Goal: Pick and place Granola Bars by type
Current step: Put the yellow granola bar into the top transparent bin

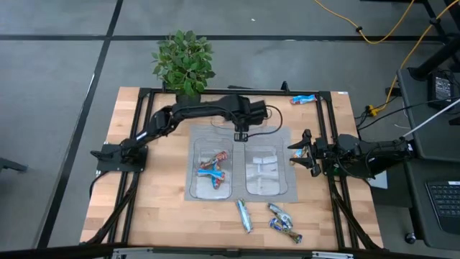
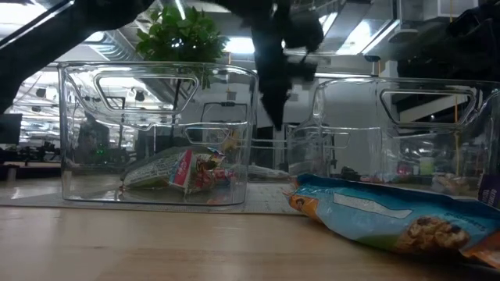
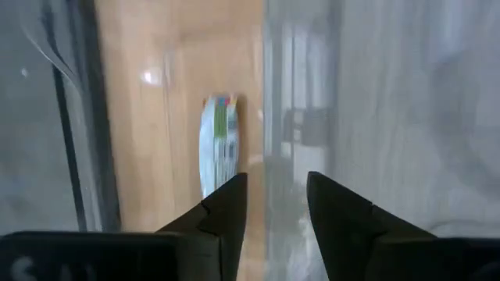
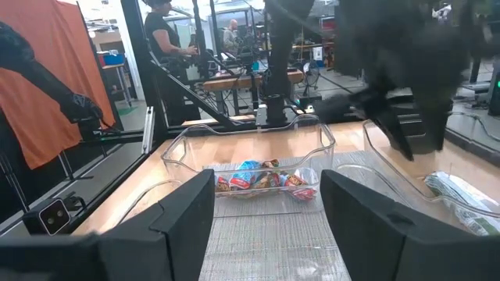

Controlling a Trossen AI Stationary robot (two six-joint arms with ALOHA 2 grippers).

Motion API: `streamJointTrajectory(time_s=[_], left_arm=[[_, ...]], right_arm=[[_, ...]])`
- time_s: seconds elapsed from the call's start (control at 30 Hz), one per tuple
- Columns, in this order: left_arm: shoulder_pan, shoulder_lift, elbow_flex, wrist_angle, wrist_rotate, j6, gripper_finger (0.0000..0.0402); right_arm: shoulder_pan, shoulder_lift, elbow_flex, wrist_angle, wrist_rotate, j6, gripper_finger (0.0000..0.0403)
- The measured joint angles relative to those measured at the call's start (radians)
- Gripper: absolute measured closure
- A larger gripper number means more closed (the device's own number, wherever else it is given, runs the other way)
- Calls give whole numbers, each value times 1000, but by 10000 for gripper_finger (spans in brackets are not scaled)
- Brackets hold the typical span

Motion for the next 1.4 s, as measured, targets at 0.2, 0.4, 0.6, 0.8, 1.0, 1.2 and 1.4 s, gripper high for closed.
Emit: streamJointTrajectory(time_s=[0.2,0.4,0.6,0.8,1.0,1.2,1.4], left_arm=[[-81,-25,53,39,-3,-58,284],[-169,-61,58,67,-4,-106,293],[-260,-76,62,85,-26,-134,300],[-343,-84,62,85,-39,-133,304],[-425,-84,62,84,-75,-109,302],[-509,-92,62,84,-99,-138,302],[-596,-142,62,97,-114,-140,297]], right_arm=[[0,0,0,0,0,1,167],[0,1,0,-1,0,1,167],[0,1,0,-1,0,1,167],[0,1,0,0,0,1,167],[0,1,0,0,0,0,167],[0,1,0,0,0,0,167],[0,1,0,0,0,1,167]])
